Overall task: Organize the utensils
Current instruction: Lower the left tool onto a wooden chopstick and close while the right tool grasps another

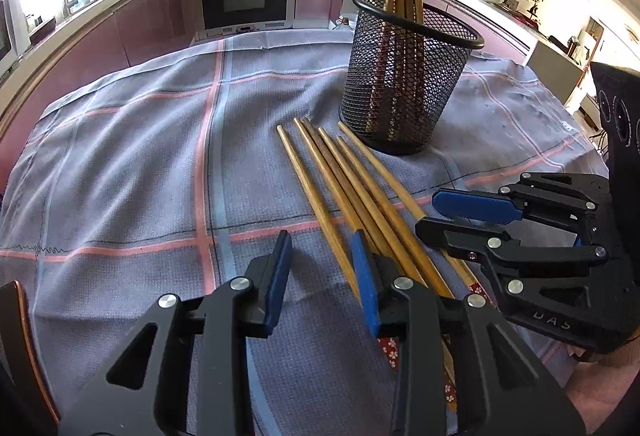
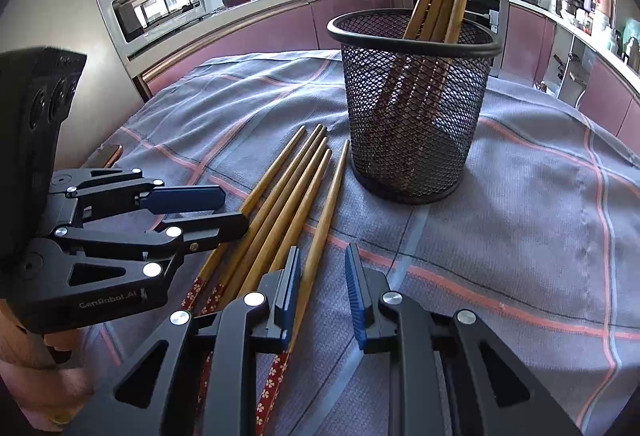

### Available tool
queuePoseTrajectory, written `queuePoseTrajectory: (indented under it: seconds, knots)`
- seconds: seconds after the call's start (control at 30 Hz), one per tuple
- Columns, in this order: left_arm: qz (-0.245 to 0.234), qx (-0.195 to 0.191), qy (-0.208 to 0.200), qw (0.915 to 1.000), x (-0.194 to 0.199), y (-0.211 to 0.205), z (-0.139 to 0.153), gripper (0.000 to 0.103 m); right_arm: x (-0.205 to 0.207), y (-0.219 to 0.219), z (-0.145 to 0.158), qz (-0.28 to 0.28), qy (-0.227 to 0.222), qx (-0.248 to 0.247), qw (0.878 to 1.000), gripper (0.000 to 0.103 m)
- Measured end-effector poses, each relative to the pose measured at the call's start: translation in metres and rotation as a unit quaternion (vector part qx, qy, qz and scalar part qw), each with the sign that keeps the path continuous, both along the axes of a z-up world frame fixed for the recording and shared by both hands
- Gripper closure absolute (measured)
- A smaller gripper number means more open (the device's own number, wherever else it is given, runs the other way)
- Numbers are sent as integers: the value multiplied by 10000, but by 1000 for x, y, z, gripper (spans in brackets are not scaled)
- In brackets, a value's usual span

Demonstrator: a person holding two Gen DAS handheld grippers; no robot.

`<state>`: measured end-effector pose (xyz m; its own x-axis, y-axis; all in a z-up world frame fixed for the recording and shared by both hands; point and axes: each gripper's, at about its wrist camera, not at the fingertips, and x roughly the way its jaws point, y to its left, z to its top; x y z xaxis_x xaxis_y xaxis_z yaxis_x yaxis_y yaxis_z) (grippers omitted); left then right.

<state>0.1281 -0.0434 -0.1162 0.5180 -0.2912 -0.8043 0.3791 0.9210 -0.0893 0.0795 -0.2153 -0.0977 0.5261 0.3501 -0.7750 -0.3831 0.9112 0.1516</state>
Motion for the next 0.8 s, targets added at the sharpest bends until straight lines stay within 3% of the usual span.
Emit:
queuePoseTrajectory:
  seconds: [0.23, 0.37, 0.5, 0.57, 0.67, 0.8]
  knots:
    - [123, 95, -38, 9999, 10, -5, -2, 84, 7, 4, -1, 11, -53, -126, 9999, 85]
    - [200, 12, -3, 9998, 11, -3, -2, 90, 10, 2, -1, -49, -23, -80, 10000, 95]
    - [286, -47, 32, 9996, 7, 0, -2, 94, 11, -3, -1, -81, 22, 23, 10000, 97]
    - [285, -71, 50, 9996, 5, 0, -2, 93, 10, -4, -1, -80, 30, 26, 10000, 97]
    - [231, -132, 88, 9996, 7, 0, -1, 83, 11, -5, 0, -90, 45, 17, 9999, 97]
    - [189, 98, -14, 9998, 13, -8, -2, 78, 14, 0, 0, -82, 19, -49, 10000, 96]
